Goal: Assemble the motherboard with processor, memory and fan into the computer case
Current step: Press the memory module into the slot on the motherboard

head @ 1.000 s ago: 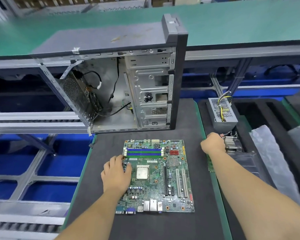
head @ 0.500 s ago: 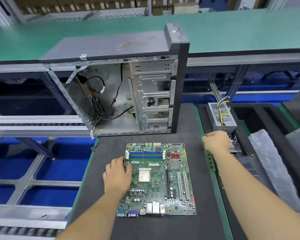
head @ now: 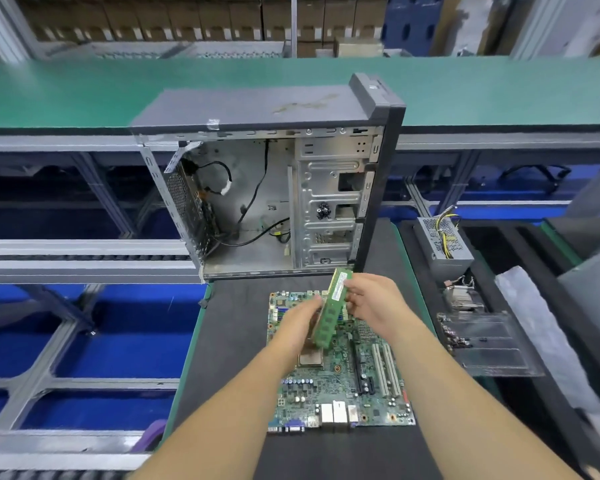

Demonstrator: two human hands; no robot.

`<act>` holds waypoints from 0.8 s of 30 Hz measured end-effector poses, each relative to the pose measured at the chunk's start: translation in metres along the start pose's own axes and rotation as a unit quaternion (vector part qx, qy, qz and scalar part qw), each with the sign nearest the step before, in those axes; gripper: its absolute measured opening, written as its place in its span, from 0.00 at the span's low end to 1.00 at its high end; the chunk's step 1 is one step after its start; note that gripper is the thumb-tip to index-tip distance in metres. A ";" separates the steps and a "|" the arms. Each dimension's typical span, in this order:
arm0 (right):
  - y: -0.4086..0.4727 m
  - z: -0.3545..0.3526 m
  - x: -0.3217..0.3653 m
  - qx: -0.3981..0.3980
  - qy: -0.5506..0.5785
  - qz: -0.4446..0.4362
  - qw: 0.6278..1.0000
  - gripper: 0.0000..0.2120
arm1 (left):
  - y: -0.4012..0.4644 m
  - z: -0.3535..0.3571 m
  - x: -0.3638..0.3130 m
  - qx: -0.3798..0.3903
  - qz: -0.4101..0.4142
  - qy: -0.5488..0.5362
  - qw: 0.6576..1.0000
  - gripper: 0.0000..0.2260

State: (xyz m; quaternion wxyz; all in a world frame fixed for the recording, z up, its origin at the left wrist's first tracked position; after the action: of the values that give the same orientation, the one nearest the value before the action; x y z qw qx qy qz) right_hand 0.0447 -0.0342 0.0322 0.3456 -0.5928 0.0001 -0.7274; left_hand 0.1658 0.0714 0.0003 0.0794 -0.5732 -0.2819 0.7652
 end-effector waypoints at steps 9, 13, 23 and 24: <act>-0.002 0.005 -0.020 0.068 0.038 0.049 0.996 0.03 | -0.009 -0.032 0.005 -0.003 -0.029 -0.084 0.996 0.11; -0.001 0.002 -0.019 0.070 0.025 0.068 0.995 0.17 | -0.008 -0.041 0.003 -0.026 0.020 0.005 0.999 0.11; 0.009 -0.010 -0.020 -0.003 -0.191 -0.014 0.981 0.08 | 0.006 -0.045 0.002 -0.104 0.128 0.182 0.969 0.10; 0.010 -0.010 -0.020 -0.019 -0.184 -0.022 0.983 0.08 | 0.005 -0.046 0.000 -0.128 0.146 0.229 0.954 0.09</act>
State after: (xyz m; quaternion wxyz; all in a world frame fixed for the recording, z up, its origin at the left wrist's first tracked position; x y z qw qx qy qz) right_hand 0.0421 -0.0361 0.0077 0.3126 -0.7226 -0.0628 -0.6134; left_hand 0.2096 0.0830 -0.0114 -0.0443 -0.7734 -0.2649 0.5742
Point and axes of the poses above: each hand's wrist, its own y-axis towards the middle knuckle, its own z-axis out of the palm, x = y × z, the point moved 2 cm from there along y, towards the middle knuckle, and after that the axes turned 5 degrees about x, right-handed, at the moved point
